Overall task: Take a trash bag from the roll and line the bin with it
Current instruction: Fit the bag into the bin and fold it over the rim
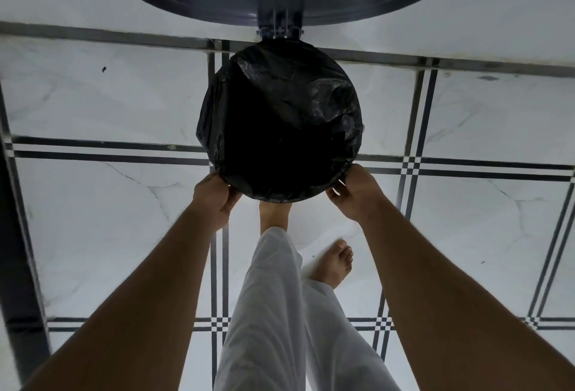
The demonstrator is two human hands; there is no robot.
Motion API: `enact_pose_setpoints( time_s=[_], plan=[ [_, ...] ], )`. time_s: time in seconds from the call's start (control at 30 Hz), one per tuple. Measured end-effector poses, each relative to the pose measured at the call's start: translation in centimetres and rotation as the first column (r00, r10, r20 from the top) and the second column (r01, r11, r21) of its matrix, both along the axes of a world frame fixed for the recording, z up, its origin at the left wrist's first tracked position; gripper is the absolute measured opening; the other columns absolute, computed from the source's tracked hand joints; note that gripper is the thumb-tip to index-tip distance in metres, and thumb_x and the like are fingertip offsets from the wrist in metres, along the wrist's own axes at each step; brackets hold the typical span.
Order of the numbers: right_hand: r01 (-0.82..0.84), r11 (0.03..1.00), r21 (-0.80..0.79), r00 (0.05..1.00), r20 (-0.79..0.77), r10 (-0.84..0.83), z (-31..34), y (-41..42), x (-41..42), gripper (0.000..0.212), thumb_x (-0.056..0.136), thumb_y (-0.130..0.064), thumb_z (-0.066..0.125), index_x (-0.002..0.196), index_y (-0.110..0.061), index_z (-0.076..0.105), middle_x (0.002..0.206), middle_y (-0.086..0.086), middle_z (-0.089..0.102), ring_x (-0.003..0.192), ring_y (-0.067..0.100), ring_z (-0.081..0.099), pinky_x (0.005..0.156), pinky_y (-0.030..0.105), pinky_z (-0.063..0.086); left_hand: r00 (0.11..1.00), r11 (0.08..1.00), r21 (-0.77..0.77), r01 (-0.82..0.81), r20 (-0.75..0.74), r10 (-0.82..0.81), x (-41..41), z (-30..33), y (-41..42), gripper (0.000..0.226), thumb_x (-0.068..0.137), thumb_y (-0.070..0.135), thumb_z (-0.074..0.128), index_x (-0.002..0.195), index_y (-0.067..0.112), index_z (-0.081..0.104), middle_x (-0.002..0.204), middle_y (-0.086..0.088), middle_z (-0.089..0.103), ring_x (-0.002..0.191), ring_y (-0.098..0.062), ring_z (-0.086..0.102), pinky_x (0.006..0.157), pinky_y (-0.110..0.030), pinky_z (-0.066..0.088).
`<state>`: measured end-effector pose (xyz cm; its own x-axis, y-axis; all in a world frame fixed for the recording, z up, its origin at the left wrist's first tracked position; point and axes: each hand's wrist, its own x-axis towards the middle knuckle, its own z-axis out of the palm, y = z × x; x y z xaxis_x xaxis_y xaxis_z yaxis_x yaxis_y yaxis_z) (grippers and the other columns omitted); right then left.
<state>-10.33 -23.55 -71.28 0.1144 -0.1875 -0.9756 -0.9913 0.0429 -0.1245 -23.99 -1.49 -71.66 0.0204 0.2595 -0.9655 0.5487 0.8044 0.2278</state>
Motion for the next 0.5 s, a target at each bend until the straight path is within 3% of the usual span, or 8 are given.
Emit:
enact_pose_setpoints(
  time_s=[0.13,0.23,0.33,0.4,0.43,0.47,0.5],
  plan=[
    [0.106,0.993,0.047,0.989,0.103,-0.111,1.6,-0.4,0.7,0.023,0.114,-0.036,0.060,0.122,-0.023,0.077,0.105,-0.004,0.083,0.109,0.019,0.075,0.089,0.035,0.060,0.995,0.994,0.039,-0.098,-0.029,0.100,-0.3,2.3,1.3,0.033,0.112,0.011,0.052,0.142,0.010,0.067,0.130,-0.008,0.078,0.109,-0.019,0.077,0.080,-0.028,0.066],
    [0.074,0.995,0.071,0.988,0.133,-0.083,2.4,-0.4,0.6,0.036,0.107,-0.052,0.068,0.128,-0.024,0.076,0.122,-0.004,0.082,0.122,0.020,0.073,0.105,0.040,0.059,0.991,0.987,0.088,-0.134,0.021,0.133,0.5,5.1,1.5,0.042,0.117,0.034,0.041,0.141,0.013,0.068,0.129,-0.004,0.079,0.117,-0.023,0.075,0.099,-0.037,0.061],
    [0.042,0.999,0.005,0.993,0.106,-0.042,2.5,-0.1,1.3,0.037,0.102,-0.053,0.076,0.123,-0.022,0.076,0.112,-0.006,0.080,0.113,0.015,0.074,0.092,0.033,0.059,0.994,0.991,0.081,-0.105,0.032,0.103,1.6,6.8,1.3,0.055,0.115,0.052,0.038,0.135,0.012,0.071,0.125,-0.002,0.079,0.119,-0.022,0.073,0.107,-0.041,0.056],
    [0.006,0.991,-0.130,0.997,0.080,0.004,2.2,0.2,2.2,0.034,0.101,-0.053,0.077,0.117,-0.023,0.076,0.103,-0.009,0.080,0.098,0.010,0.075,0.078,0.028,0.056,0.998,0.981,0.185,-0.053,-0.035,0.060,2.4,7.0,0.8,0.047,0.112,0.052,0.045,0.119,0.015,0.073,0.116,0.001,0.078,0.120,-0.024,0.072,0.107,-0.040,0.053],
    [-0.003,0.980,-0.201,0.997,0.081,0.020,2.0,0.3,2.7,0.032,0.102,-0.052,0.076,0.110,-0.022,0.075,0.098,-0.008,0.079,0.092,0.009,0.073,0.074,0.028,0.054,0.992,0.934,0.355,0.052,-0.124,-0.009,2.6,7.0,0.5,0.038,0.108,0.049,0.051,0.107,0.017,0.071,0.108,0.003,0.075,0.117,-0.025,0.071,0.103,-0.040,0.053],
    [-0.002,0.966,-0.258,0.994,0.101,0.029,1.9,0.4,3.2,0.030,0.104,-0.049,0.074,0.098,-0.020,0.072,0.089,-0.007,0.076,0.086,0.011,0.068,0.072,0.029,0.051,0.972,0.786,0.582,0.207,-0.215,-0.097,2.8,7.1,0.1,0.031,0.105,0.046,0.056,0.099,0.017,0.066,0.101,0.004,0.070,0.110,-0.025,0.070,0.099,-0.041,0.054],
    [-0.022,0.952,-0.305,0.987,0.143,0.069,1.8,0.7,3.6,0.036,0.107,-0.045,0.070,0.084,-0.017,0.065,0.078,-0.004,0.068,0.082,0.014,0.062,0.070,0.031,0.048,0.935,0.533,0.771,0.349,-0.251,-0.249,3.2,7.1,-0.4,0.026,0.102,0.040,0.058,0.098,0.015,0.064,0.098,0.004,0.065,0.104,-0.024,0.067,0.094,-0.041,0.054]
  ],
)
